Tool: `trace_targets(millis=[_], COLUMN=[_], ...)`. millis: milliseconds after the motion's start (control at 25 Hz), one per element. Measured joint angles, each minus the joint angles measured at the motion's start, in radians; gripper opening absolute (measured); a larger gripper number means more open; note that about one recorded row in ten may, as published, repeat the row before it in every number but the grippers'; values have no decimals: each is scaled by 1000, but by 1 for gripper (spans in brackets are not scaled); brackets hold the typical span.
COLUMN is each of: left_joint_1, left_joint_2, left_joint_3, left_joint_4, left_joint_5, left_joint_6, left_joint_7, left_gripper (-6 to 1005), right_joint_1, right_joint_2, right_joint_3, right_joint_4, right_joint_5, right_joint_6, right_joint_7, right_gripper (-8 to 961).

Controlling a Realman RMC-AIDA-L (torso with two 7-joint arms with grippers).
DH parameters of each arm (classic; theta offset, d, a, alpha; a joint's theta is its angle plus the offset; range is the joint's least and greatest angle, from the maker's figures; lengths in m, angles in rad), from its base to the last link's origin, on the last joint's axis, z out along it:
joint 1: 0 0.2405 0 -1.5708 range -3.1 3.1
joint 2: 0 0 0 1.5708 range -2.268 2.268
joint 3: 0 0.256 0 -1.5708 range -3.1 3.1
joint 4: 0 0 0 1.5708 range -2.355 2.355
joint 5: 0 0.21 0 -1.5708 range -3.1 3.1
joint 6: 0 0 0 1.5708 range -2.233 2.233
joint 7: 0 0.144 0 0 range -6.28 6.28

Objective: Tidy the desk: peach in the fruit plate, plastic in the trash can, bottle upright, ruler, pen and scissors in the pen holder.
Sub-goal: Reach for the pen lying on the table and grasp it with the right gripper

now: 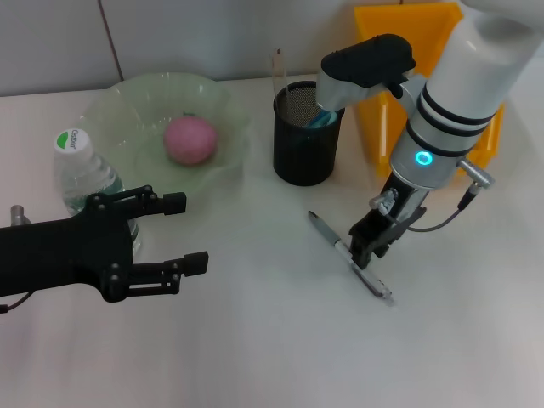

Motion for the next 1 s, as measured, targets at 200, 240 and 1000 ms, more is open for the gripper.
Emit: trace_targets(millis=[200,240,1000], left_joint_1=[-1,-1,1], left_joint_2=[-2,-2,5], left_joint_3=[0,0,-11], left_joint_4=[2,2,0], left_joint_5=[0,0,0], left_joint_6=[4,4,27], left_joint_7=[0,0,2], left_gripper=[829,829,829], right_joint_1=[6,6,3], right_joint_2=[0,0,0], right_joint_3=[-50,-71,-143], right_joint_4=[7,8,25], right_joint_5=[63,79,96], right_joint_6=[33,40,89], right_joint_7=[-2,-2,34], right_gripper=[291,290,277])
